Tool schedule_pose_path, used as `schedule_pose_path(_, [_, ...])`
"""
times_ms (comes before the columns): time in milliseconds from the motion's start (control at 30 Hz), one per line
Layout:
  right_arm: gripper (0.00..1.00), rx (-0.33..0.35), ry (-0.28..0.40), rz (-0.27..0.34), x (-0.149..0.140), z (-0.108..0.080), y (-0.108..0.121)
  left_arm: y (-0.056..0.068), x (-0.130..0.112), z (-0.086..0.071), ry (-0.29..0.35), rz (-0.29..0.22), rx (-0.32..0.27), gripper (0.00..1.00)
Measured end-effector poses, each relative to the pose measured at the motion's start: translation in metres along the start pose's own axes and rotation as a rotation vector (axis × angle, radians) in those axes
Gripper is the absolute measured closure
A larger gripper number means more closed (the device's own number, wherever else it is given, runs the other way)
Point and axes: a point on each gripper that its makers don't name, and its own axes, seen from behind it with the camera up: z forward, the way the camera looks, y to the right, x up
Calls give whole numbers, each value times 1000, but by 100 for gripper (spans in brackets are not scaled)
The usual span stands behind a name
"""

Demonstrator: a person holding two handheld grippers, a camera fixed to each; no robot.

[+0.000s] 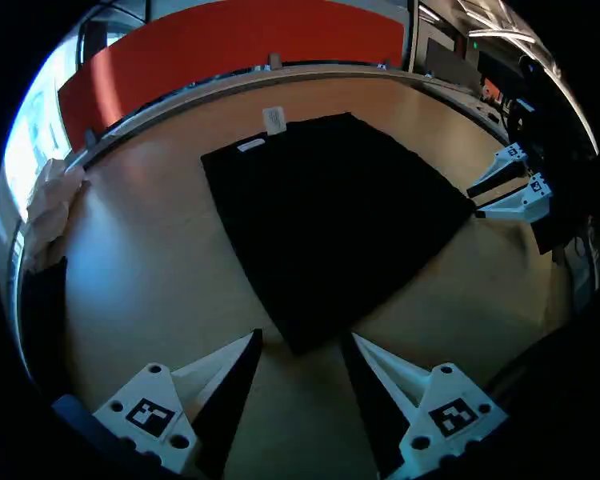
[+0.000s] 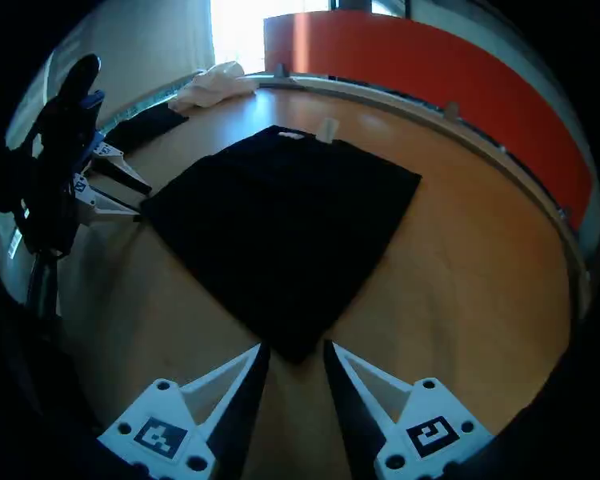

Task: Fold towel

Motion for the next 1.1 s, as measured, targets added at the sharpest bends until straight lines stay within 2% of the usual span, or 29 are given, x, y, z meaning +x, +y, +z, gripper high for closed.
schedule_pose_path(233, [74, -12, 1, 6, 0, 1, 2, 0, 0, 0, -4, -17, 12, 37])
schedule_pose_path(600, [81, -23, 2, 10, 0, -1, 0, 7, 0, -1, -3, -10, 12, 61])
schedule_pose_path(733, [84, -27, 0, 16, -1, -1, -1, 4, 0, -2, -5, -22, 21, 72])
schedule_pose_path(800, [85, -29, 0, 17, -1, 0, -1, 1, 0, -2, -6, -30, 28, 83])
schedule_pose_path(900, [86, -29, 0, 16, -1, -1, -1, -1, -1, -2, -8, -40, 31, 86])
schedule_pose_path(1100, [86, -32, 5, 13, 2, -1, -2, -2, 0, -1, 1, -22, 41, 88])
